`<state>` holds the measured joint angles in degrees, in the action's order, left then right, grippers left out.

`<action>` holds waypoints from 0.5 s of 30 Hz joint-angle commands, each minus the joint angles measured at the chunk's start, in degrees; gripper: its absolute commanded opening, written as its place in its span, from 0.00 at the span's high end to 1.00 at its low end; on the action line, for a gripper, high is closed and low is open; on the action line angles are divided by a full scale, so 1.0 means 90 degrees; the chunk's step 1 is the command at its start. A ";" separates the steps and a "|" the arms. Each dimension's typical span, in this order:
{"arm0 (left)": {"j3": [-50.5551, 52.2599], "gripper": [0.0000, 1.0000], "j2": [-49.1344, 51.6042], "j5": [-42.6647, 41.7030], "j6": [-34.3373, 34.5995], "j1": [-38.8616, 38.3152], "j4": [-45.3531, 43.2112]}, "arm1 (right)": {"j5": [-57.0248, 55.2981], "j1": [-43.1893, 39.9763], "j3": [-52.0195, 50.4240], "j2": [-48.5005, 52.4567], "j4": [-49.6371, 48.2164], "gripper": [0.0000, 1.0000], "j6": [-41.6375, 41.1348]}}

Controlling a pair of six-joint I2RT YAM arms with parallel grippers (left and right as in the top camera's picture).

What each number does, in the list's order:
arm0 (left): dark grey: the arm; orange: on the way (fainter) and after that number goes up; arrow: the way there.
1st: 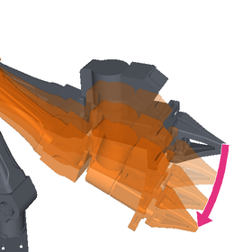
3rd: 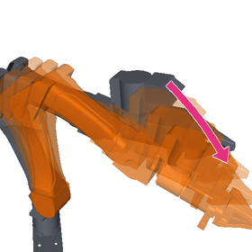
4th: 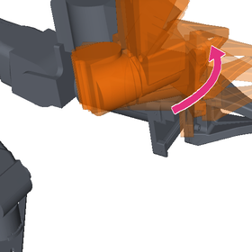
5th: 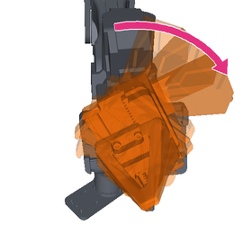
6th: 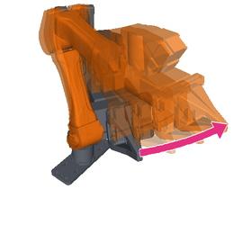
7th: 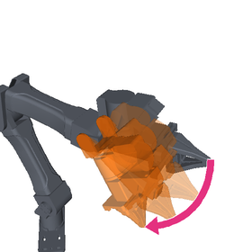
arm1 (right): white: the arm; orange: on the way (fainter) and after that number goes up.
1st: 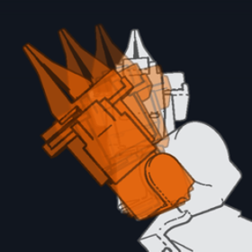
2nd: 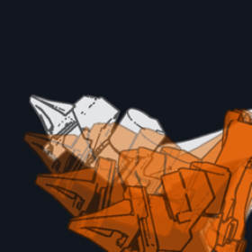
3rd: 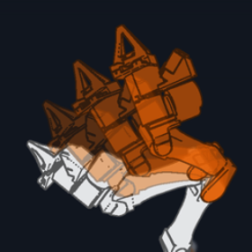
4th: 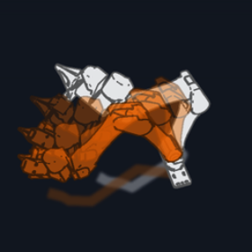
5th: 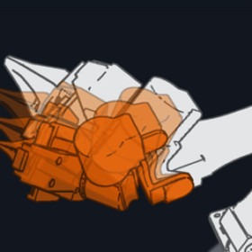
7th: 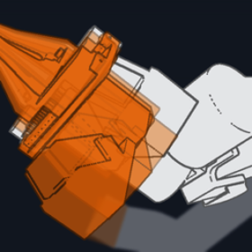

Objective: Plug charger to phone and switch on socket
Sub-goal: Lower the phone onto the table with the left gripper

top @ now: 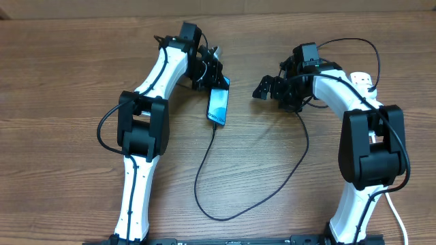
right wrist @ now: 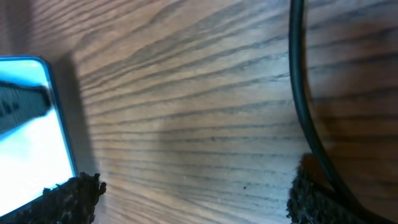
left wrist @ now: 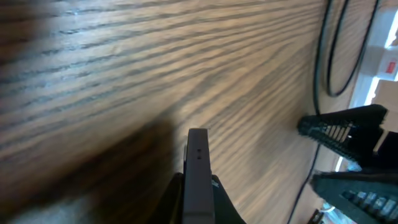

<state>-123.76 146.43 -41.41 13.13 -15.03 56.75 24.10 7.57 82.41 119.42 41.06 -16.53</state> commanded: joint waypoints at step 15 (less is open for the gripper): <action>0.0211 0.95 -0.0049 0.0619 0.1443 -0.0097 -0.0886 | -0.0253 -0.0002 -0.0199 0.0022 -0.0046 0.00 0.0015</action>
<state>-122.17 146.43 -37.36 21.67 -15.03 49.95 23.94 7.60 82.19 119.31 40.71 -16.49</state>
